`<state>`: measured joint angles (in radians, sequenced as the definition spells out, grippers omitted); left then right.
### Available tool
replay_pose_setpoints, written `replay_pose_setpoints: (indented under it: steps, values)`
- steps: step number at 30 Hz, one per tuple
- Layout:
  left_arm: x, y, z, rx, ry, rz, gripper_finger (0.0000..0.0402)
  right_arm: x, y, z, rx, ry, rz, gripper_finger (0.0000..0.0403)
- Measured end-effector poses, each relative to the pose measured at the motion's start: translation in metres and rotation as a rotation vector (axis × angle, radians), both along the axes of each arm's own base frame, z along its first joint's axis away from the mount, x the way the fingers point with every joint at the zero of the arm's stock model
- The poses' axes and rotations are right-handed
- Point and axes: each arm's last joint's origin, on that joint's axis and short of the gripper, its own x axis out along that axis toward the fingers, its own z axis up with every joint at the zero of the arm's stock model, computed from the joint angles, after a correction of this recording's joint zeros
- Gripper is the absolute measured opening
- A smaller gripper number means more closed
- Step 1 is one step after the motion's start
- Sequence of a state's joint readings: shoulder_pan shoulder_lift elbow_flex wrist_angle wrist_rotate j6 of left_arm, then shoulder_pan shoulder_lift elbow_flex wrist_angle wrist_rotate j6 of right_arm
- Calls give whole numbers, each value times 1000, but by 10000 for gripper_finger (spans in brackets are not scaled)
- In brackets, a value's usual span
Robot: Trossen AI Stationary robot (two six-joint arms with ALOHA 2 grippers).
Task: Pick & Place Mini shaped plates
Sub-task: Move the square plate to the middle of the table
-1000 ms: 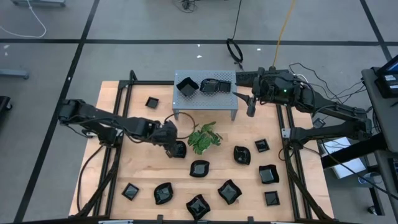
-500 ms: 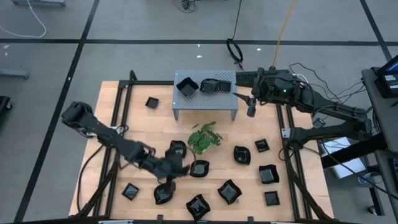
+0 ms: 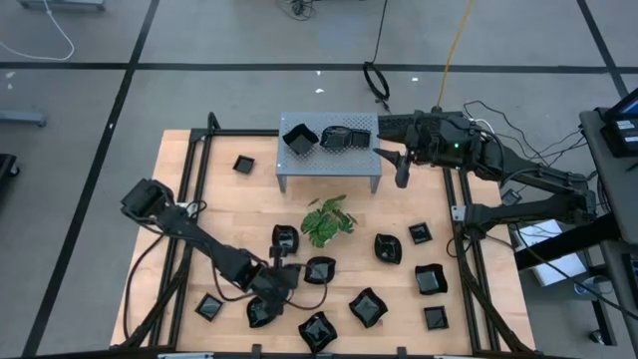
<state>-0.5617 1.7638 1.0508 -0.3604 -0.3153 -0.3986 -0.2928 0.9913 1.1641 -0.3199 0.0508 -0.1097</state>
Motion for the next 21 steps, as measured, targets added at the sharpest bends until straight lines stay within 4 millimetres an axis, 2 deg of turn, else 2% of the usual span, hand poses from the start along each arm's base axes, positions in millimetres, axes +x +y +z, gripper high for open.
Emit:
replay_pose_setpoints:
  steps: [3, 8, 14, 18, 21]
  values:
    - [-4, 2, -3, 37, 48, -11, 5, 0, 0, 0, 42, -15, -10, 155]
    - [-5, 5, -3, 59, 68, -21, 27, 0, 0, 0, 114, -40, -28, 155]
    - [-1, 8, -11, 36, 85, 48, 25, -1, 0, -3, 196, -33, -48, 155]
    - [0, 7, -14, 6, 88, 85, 20, 0, 4, -5, 201, -12, -32, 155]
    - [2, 6, -12, -43, 62, 116, 31, 1, 10, -5, 192, -6, 1, 155]
